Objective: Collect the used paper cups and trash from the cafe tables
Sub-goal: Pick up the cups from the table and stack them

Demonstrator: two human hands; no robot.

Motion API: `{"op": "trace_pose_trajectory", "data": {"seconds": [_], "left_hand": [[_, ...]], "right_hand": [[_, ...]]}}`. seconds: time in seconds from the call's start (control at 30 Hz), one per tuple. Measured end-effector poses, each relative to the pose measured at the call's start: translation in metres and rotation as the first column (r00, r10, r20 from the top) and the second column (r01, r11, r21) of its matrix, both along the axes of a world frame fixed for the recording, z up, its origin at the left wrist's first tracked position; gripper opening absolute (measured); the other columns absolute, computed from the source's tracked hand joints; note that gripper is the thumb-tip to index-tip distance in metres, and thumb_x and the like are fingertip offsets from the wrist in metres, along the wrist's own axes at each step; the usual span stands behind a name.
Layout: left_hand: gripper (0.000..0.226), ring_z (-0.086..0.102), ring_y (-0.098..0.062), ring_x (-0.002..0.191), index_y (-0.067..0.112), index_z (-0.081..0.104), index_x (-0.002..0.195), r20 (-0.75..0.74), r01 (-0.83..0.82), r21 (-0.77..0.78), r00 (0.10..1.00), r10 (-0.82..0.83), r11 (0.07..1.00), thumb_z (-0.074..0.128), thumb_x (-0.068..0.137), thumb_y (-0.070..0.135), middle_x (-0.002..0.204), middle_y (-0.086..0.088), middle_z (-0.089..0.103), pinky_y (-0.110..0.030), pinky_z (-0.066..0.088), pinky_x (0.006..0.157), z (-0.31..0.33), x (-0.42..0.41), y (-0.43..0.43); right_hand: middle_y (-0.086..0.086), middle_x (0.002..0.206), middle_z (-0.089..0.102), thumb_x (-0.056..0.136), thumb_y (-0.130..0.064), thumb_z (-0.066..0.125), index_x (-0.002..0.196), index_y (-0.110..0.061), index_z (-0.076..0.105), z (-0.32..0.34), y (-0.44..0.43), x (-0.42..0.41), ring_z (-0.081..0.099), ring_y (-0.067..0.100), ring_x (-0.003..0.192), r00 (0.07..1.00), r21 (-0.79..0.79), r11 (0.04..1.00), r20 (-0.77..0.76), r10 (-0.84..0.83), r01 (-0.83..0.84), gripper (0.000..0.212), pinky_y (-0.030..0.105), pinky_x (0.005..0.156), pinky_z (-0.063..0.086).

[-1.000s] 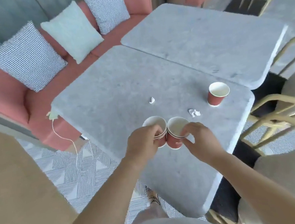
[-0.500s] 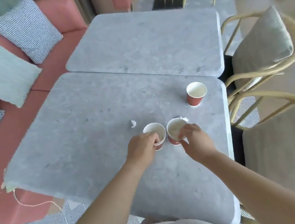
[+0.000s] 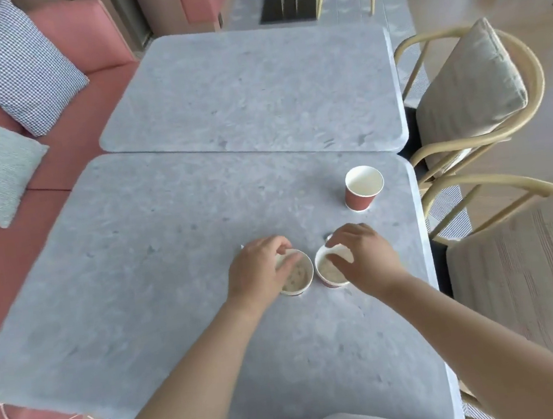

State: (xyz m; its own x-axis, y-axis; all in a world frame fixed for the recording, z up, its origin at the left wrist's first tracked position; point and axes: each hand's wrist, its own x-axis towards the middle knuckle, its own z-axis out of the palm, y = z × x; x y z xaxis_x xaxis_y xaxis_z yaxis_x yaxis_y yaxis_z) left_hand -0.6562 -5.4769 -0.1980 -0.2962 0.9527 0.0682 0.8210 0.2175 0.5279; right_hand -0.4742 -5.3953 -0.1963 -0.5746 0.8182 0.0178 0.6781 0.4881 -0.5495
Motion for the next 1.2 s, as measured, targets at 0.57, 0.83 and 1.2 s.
{"op": "trace_pose_trajectory", "data": {"seconds": [0.57, 0.83, 1.2], "left_hand": [[0.017, 0.058, -0.018, 0.091, 0.023, 0.062, 0.1, 0.01, -0.048, -0.329, 0.998, 0.054, 0.943, 0.064, 0.083, 0.024, 0.103, 0.002, 0.059, -0.033, 0.049, 0.075, -0.053, -0.076, 0.04], [0.023, 0.055, -0.023, 0.097, 0.016, 0.063, 0.103, 0.039, -0.051, -0.441, 0.996, 0.076, 0.896, 0.067, 0.08, 0.016, 0.109, -0.006, 0.053, -0.032, 0.045, 0.081, -0.079, -0.078, 0.047], [0.012, 0.058, -0.015, 0.075, 0.02, 0.063, 0.091, 0.189, 0.056, -0.29, 0.982, 0.0, 0.955, 0.061, 0.082, 0.013, 0.088, 0.003, 0.059, -0.029, 0.049, 0.072, -0.073, -0.064, 0.054]], "right_hand": [[-0.006, 0.095, 0.062, 0.081, -0.017, 0.063, 0.098, -0.021, 0.067, -0.039, 0.075, -0.028, 0.052, 0.01, 0.082, 0.989, -0.132, 0.98, 0.044, -0.144, 0.149, 0.017, 0.025, 0.069, 0.041], [-0.013, 0.085, 0.059, 0.079, -0.017, 0.067, 0.093, -0.026, 0.067, -0.056, 0.093, -0.023, 0.053, 0.007, 0.078, 0.98, -0.257, 0.952, 0.15, -0.129, 0.164, 0.017, 0.02, 0.062, 0.036], [-0.001, 0.088, 0.062, 0.073, -0.008, 0.068, 0.094, -0.018, 0.069, -0.073, 0.089, -0.018, 0.055, 0.014, 0.077, 0.967, -0.399, 0.915, 0.252, 0.043, 0.063, 0.023, 0.02, 0.069, 0.039]]}}
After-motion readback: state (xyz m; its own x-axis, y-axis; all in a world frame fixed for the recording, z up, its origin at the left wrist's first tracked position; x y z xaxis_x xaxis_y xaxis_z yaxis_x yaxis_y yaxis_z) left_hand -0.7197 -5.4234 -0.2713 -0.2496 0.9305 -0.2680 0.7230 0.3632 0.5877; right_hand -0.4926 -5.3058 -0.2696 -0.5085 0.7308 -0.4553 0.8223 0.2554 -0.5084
